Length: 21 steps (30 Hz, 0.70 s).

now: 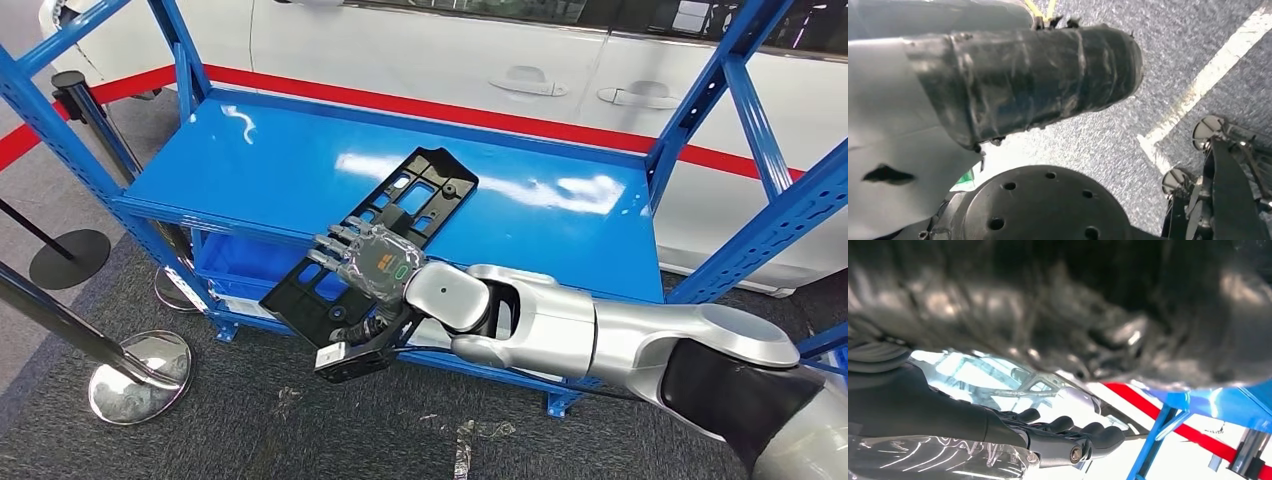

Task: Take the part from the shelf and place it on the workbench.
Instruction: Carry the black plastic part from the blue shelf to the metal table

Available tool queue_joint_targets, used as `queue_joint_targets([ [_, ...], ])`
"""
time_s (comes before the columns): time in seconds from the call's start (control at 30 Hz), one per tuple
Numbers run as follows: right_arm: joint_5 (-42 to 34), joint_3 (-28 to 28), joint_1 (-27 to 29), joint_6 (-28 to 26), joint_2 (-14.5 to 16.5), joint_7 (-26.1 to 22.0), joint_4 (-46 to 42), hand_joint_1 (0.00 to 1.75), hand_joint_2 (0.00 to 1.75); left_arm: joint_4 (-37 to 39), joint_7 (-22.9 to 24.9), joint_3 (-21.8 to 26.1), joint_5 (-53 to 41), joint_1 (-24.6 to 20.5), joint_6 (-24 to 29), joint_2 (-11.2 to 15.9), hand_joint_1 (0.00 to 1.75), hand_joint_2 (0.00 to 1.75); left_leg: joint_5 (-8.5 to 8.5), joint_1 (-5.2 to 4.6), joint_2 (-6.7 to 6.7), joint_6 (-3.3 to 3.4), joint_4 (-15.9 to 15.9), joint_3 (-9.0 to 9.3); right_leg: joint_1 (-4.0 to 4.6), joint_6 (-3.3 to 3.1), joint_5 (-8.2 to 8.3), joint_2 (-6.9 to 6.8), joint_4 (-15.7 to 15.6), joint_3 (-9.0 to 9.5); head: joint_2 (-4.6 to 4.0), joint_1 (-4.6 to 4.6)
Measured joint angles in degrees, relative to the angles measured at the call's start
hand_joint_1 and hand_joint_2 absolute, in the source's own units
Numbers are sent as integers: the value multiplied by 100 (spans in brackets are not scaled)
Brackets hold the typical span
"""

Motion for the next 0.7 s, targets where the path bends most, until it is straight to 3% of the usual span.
queue_joint_targets([
  [0.17, -7, 43, 179, -33, 5, -127, 91, 0, 0, 2, -1, 0, -2, 0, 0, 0, 0, 0, -2, -3, -2, 3, 5, -1, -9, 122, -4, 0, -3, 1, 0, -2],
  [0.7, 71, 83, 552, -261, 123, -377, 394, 0, 0, 2, -11, -1, -34, 0, -17, 0, 0, 0, 6, 5, 8, -7, -30, 27, 16, 125, -12, 12, 11, -4, 0, -3],
])
